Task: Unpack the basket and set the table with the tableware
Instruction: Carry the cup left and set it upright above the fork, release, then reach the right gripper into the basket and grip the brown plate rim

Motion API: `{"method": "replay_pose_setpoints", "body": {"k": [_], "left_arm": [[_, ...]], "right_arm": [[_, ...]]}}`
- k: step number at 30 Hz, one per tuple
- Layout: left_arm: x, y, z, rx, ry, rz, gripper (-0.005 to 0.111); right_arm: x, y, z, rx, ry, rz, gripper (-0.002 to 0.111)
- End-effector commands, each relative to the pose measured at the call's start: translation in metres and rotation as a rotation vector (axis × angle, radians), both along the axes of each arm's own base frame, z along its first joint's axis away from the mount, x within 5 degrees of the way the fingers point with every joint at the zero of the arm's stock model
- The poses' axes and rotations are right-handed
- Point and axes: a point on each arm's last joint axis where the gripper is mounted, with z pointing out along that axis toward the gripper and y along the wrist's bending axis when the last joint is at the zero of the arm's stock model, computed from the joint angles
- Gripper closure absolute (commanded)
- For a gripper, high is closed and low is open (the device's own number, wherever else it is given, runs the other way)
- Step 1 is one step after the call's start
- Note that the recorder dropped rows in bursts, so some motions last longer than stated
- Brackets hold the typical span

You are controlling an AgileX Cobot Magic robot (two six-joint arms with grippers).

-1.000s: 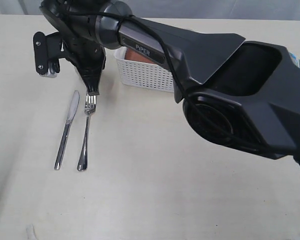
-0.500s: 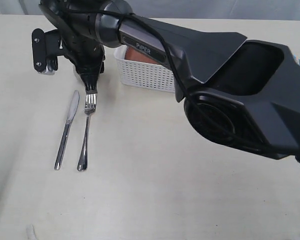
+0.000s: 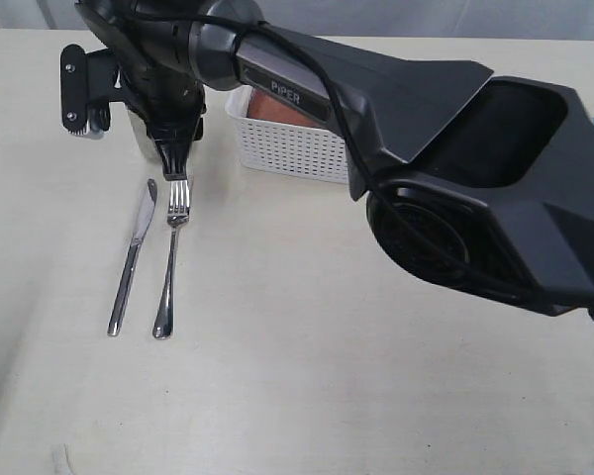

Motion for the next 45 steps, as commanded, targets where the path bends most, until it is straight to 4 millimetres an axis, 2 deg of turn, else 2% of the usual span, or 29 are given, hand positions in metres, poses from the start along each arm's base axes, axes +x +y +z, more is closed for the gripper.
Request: {"method": "replay_pose_setpoints", "body": {"k": [1,4,6,9,10,12,16,17,19,21,23,27,33,35,39,40,45], "left_arm": [[0.000,0.000,0.000,-0.005,-0.011,-0.001,0.107],[0.000,0.000,0.000,-0.005,-0.011,-0.001,0.107],[0.000,0.000,0.000,-0.005,-0.011,-0.001,0.107],[0.000,0.000,0.000,-0.005,-0.011,-0.001,0.107],[0.000,0.000,0.000,-0.005,-0.011,-0.001,0.107],[0.000,0.000,0.000,-0.005,-0.011,-0.001,0.107],[0.000,0.000,0.000,-0.005,-0.011,-0.001,0.107],[0.000,0.000,0.000,-0.005,-0.011,-0.001,0.107],[0.000,0.000,0.000,-0.005,-0.011,-0.001,0.107],[0.000,0.000,0.000,-0.005,-0.011,-0.001,0.107],[0.000,0.000,0.000,-0.005,-0.011,-0.001,0.107],[0.000,0.000,0.000,-0.005,-0.011,-0.001,0.107],[0.000,0.000,0.000,-0.005,-0.011,-0.001,0.107],[0.000,0.000,0.000,-0.005,-0.011,-0.001,0.107],[0.000,0.000,0.000,-0.005,-0.011,-0.001,0.107],[0.000,0.000,0.000,-0.005,-0.011,-0.001,0.107],[0.000,0.000,0.000,-0.005,-0.011,-0.001,0.107]], "right_arm": [[0.001,-0.018,0.039,0.002,-0.075,-0.165,0.073],[0.005,-0.034,0.071,0.100,-0.097,-0.300,0.073],[0.011,-0.046,0.087,0.155,-0.109,-0.371,0.077],[0.030,-0.076,0.104,0.225,-0.121,-0.504,0.091],[0.039,-0.091,0.110,0.268,-0.118,-0.586,0.099],[0.052,-0.114,0.113,0.310,-0.092,-0.678,0.108],[0.076,-0.164,0.113,0.398,0.018,-0.840,0.109],[0.085,-0.185,0.108,0.445,0.078,-0.936,0.109],[0.094,-0.215,0.097,0.488,0.179,-1.042,0.109],[0.099,-0.236,0.084,0.509,0.271,-1.097,0.109],[0.101,-0.247,0.077,0.550,0.354,-1.132,0.109],[0.102,-0.248,0.077,0.613,0.432,-1.137,0.109],[0.094,-0.218,0.073,0.638,0.483,-1.027,0.108],[0.091,-0.207,0.065,0.604,0.508,-1.010,0.098],[0.088,-0.191,0.046,0.552,0.523,-0.994,0.071],[0.088,-0.188,0.043,0.538,0.515,-0.998,0.068],[0.089,-0.187,0.041,0.455,0.360,-1.027,0.068]]}}
